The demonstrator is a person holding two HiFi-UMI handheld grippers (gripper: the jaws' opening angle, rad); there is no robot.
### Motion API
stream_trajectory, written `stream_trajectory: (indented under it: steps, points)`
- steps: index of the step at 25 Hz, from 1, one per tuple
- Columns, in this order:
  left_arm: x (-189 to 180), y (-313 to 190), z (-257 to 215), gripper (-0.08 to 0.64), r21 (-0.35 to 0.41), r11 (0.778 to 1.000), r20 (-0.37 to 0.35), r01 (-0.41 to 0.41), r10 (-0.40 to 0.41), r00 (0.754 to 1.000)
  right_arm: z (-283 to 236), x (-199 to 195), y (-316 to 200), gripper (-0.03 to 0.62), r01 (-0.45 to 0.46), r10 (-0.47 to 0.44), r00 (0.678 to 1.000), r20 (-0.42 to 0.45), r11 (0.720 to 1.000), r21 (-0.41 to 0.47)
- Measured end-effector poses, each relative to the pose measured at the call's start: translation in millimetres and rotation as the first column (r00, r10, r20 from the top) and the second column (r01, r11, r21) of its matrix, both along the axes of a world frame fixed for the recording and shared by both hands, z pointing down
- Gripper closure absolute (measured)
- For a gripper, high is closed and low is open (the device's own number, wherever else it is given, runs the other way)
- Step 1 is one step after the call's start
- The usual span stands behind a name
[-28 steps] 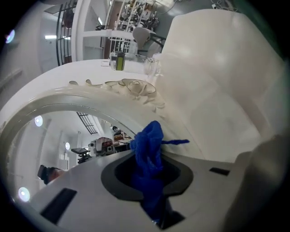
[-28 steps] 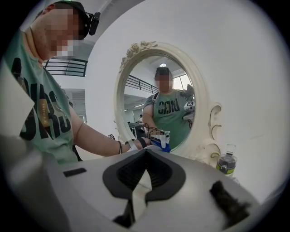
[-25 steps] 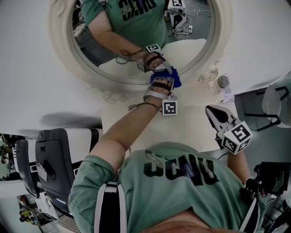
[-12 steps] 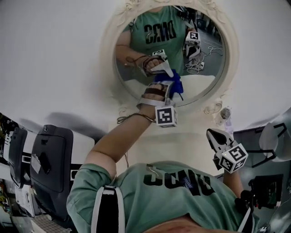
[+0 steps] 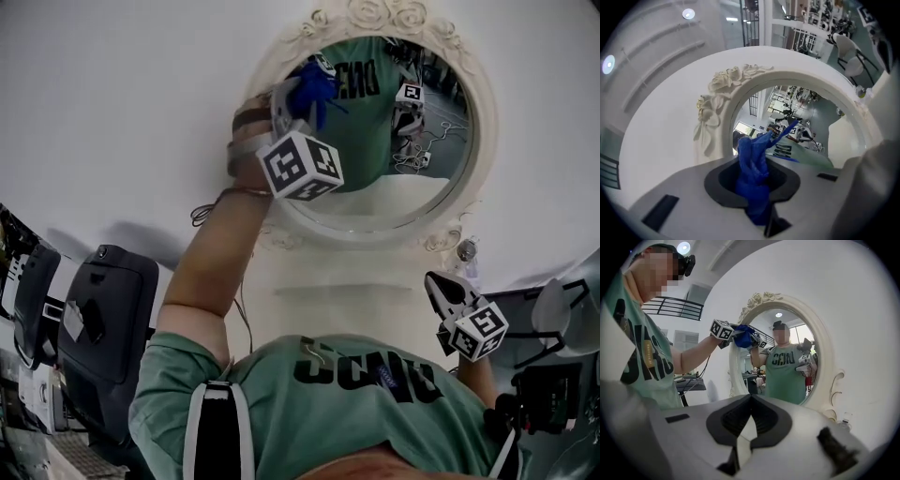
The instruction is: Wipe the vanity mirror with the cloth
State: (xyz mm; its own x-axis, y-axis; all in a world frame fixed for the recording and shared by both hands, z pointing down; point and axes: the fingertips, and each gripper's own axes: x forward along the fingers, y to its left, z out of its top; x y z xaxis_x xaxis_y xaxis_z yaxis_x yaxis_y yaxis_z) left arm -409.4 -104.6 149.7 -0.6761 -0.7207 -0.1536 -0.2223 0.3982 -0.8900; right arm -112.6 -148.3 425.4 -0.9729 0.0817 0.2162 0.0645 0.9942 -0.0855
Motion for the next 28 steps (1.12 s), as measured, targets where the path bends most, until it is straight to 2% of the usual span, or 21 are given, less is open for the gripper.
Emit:
stream_trajectory:
  steps: [3, 6, 8, 10, 14, 17, 19, 21, 23, 26, 28]
  points:
    - [-1.5, -5.9, 0.5, 0.482, 0.034, 0.999, -0.048, 0.014, -0.012, 0.999, -0.8, 2.7, -2.2, 0.588, -0.009, 0.009, 1.0, 0.002, 1.0, 0.001]
    - [-2.4, -5.3, 0.3, 0.482, 0.117, 0.993, -0.091, 0.02, -0.009, 0.996, 0.3, 4.0, -1.0, 0.588, -0.009, 0.009, 1.0, -0.003, 1.0, 0.0]
    - [-2.9, -4.0, 0.0, 0.482, 0.155, 0.987, -0.066, 0.034, -0.024, 0.997, 1.4, 2.6, 0.4, 0.588, -0.003, 0.003, 1.0, -0.007, 1.0, 0.002]
    - [-1.8, -4.4, 0.7, 0.485, 0.155, 0.987, -0.011, 0.044, -0.043, 0.999, 2.5, 0.8, 0.2, 0.588, 0.001, -0.001, 1.0, -0.008, 1.0, 0.001]
    - [14.8, -20.4, 36.0, 0.485, 0.072, 0.997, 0.023, 0.005, -0.006, 1.0, 9.3, 1.7, -1.2, 0.588, -0.004, 0.004, 1.0, -0.017, 1.0, -0.013]
    - [33.3, -42.5, 92.7, 0.485, -0.031, 0.999, 0.085, -0.012, 0.015, 0.996, 13.6, 1.0, 0.3, 0.588, -0.002, 0.001, 0.999, -0.034, 1.0, -0.015]
    - [47.7, -59.2, 140.6, 0.485, -0.111, 0.993, 0.077, -0.044, 0.053, 0.996, 16.8, 1.8, 0.1, 0.588, -0.006, 0.005, 0.999, -0.047, 1.0, -0.02]
    - [63.9, -77.3, 195.4, 0.485, -0.212, 0.973, 0.044, -0.095, 0.107, 0.993, 21.6, 3.9, -3.1, 0.588, -0.017, 0.015, 0.998, -0.055, 0.999, -0.038]
    - [79.3, -93.9, 255.7, 0.485, -0.323, 0.934, -0.002, -0.153, 0.161, 0.987, 26.9, 5.7, -7.5, 0.588, -0.031, 0.028, 0.998, -0.06, 0.998, -0.053]
    - [100.6, -113.1, 341.2, 0.485, -0.451, 0.858, -0.114, -0.246, 0.218, 0.969, 34.5, 8.2, -13.3, 0.588, -0.047, 0.043, 0.996, -0.077, 0.997, -0.063]
    - [111.8, -122.3, 392.6, 0.485, -0.511, 0.799, -0.252, -0.316, 0.212, 0.944, 40.1, 10.5, -17.8, 0.588, -0.057, 0.051, 0.995, -0.082, 0.996, -0.071]
